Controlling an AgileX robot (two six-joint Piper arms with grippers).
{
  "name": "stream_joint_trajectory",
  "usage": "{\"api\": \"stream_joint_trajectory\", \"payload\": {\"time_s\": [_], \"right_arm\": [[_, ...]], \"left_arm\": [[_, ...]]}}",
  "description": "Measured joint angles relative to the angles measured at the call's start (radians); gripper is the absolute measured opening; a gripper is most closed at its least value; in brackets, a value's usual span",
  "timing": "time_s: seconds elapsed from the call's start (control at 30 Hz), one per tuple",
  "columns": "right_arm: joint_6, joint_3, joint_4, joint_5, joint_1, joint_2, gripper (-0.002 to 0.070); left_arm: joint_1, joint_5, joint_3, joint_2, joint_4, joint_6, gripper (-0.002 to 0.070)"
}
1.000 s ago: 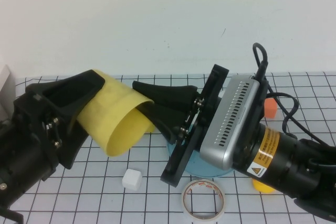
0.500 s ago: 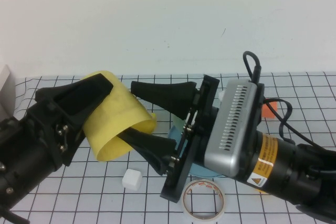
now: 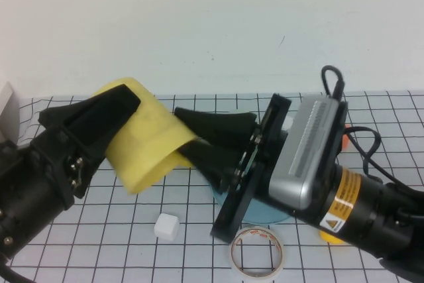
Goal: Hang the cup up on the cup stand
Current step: Adjust the cup with two arms
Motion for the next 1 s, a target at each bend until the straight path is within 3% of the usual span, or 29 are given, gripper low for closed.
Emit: {"api": "stream_joint_trajectory", "payload": {"time_s": [0.07,0.3,0.47,0.7,0.83,1.0], "right_arm": [[-0.006,0.000,0.030,0.001,-0.002,0.000,0.0104],[-0.013,0.000,0.090,-0.002,0.000,0.000,0.0073],[0.000,0.000,0.084,0.000,0.009,0.000,0.0018],[0.003,0.000,-0.027,0.002,0.009,0.000,0.0016],[-0.017,0.000,-0.010,0.004,0.009,0.000,0.0016],[-0.035,0.000,0.031,0.002,0.011,0.000,0.0016]], "left_arm": [[0.000,0.000,0.000,0.000,-0.002,0.000,0.0574],[0.000,-0.015,0.000,0.000,0.000,-0.015,0.0574],[0.000,-0.029,0.000,0.000,0.020,-0.058,0.0666],[0.000,-0.029,0.000,0.000,0.034,-0.101,0.0691],[0.000,-0.029,0.000,0.000,0.064,-0.103,0.0669],[0.000,-0.031,0.000,0.000,0.081,-0.119,0.0575]]}}
